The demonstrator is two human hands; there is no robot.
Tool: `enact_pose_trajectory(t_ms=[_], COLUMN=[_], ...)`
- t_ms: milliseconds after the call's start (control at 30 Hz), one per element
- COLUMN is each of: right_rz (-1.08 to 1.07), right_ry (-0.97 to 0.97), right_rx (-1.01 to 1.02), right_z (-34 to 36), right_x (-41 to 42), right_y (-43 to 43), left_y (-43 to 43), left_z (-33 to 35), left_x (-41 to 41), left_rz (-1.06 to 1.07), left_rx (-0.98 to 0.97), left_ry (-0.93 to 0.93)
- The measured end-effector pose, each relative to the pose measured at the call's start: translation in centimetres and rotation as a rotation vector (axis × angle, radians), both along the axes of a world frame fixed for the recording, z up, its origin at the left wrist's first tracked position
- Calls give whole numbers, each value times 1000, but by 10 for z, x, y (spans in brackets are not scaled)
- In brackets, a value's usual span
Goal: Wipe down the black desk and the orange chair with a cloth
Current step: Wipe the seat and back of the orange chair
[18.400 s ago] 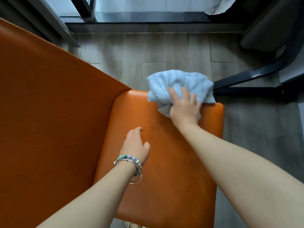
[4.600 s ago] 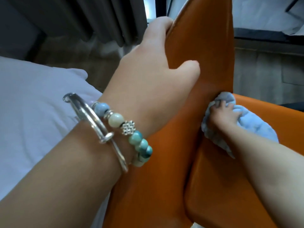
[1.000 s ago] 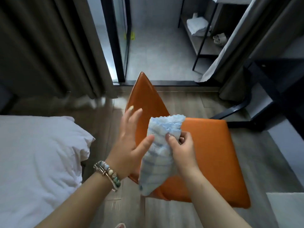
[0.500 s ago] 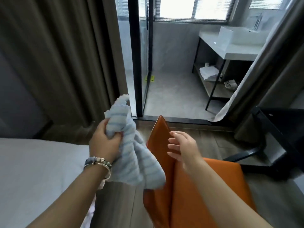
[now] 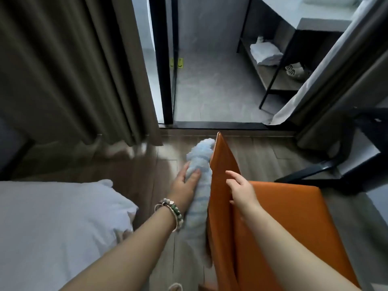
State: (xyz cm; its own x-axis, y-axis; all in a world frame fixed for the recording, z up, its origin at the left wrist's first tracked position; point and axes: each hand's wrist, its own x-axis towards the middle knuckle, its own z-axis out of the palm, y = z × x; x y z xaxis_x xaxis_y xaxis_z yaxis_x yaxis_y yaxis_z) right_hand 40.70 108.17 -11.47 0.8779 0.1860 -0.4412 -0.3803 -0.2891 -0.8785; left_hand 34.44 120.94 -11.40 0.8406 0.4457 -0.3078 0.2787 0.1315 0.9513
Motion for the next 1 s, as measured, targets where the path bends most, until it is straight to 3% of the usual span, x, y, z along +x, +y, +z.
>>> enact_pose_trajectory(t_ms=[100,167,300,367,500,567,633,733,867,933,1000], right_rz=[20,35,39,15,-105,-93,-96,-170,-225,-244,-241], right_ry=[-46,-13,-61,-50,-1,7,15,33,2,-5,7], right_rx=[11,75,36,33,-4,-10,49,47,-4,-12,-15], right_z=[-12,-22,-40,-42,-45,-46,-49,-56,-60,-59,-61], right_x=[10,5,-9,-5,22,36,46,46,37,42,47], right_y=[19,28,28,24,20,25,37,55,58,56,56], left_y=[-10,-7,3,2,26,34,25,13,16,19,25], left_z=[-20,-35,-68,-74,-48,-24,-10,-18,-61,-64,-52], left_x=[28,43,61,54,58,74,95,108,76,60,67], left_rz=[-192,-152,-179,-180,-14,-103,-248,-205,-250,-228,-184], left_rx=[103,89,-57,-112,-205,-242,-112,-66,-211,-353,-353], left_ry=[-5,-1,280,332,94,-93,-177,-138,268,221,11])
